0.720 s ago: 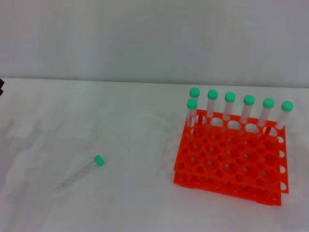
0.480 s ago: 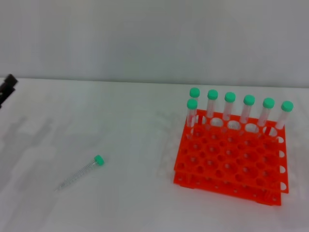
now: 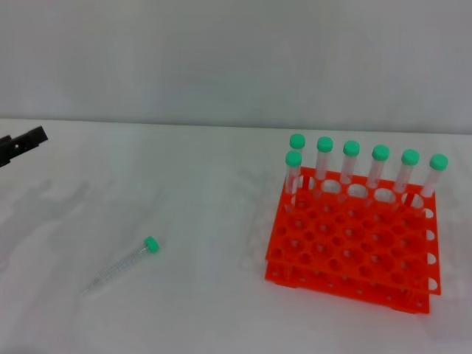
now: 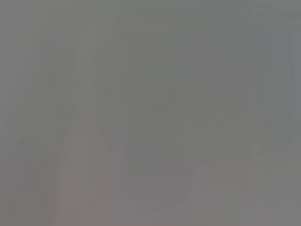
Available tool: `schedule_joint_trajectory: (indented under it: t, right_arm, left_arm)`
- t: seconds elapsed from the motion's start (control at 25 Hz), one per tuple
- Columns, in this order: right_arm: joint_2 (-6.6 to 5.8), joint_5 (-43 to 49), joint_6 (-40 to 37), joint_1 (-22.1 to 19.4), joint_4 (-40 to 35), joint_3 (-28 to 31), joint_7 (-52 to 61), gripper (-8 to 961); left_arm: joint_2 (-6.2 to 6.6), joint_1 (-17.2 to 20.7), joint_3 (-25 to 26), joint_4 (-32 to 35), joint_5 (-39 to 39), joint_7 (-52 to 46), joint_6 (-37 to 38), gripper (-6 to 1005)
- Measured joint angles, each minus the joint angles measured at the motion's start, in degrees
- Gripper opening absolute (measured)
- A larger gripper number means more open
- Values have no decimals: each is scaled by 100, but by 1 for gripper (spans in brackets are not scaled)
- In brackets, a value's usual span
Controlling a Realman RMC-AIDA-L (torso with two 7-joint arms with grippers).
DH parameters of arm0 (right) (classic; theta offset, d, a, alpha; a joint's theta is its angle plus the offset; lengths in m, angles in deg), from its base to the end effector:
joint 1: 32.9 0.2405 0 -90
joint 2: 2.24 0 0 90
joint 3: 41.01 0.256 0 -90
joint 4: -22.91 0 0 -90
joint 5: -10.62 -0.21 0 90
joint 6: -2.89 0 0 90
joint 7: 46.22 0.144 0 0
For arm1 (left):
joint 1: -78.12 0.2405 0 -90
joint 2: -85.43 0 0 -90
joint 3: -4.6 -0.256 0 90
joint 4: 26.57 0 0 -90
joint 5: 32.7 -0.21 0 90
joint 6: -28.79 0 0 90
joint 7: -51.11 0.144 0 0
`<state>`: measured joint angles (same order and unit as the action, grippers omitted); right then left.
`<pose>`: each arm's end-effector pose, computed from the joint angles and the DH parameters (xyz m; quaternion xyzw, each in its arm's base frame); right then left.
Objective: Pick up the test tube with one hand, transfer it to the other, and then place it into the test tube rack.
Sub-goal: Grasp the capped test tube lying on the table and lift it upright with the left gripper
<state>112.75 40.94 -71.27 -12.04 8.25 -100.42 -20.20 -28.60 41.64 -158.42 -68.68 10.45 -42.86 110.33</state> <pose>0.3401 0.3324 0.0711 -0.6884 0.1606 0.3597 0.6091 -0.3570 0.3515 0.1321 -0.7178 -0.4538 -0.3288 0.4131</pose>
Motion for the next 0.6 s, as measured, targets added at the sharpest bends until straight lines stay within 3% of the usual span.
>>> schedule_joint_trajectory:
  t: [0.36, 0.6]
  right_arm:
    - [-3, -1, 91, 40, 0, 68, -103, 783]
    - [-3, -1, 149, 57, 10, 76, -158, 781]
  left_arm:
    - [294, -941, -1, -1186, -2511, -1201, 824, 876]
    - [462, -1566, -6, -1267, -3937, -1478, 1291, 864]
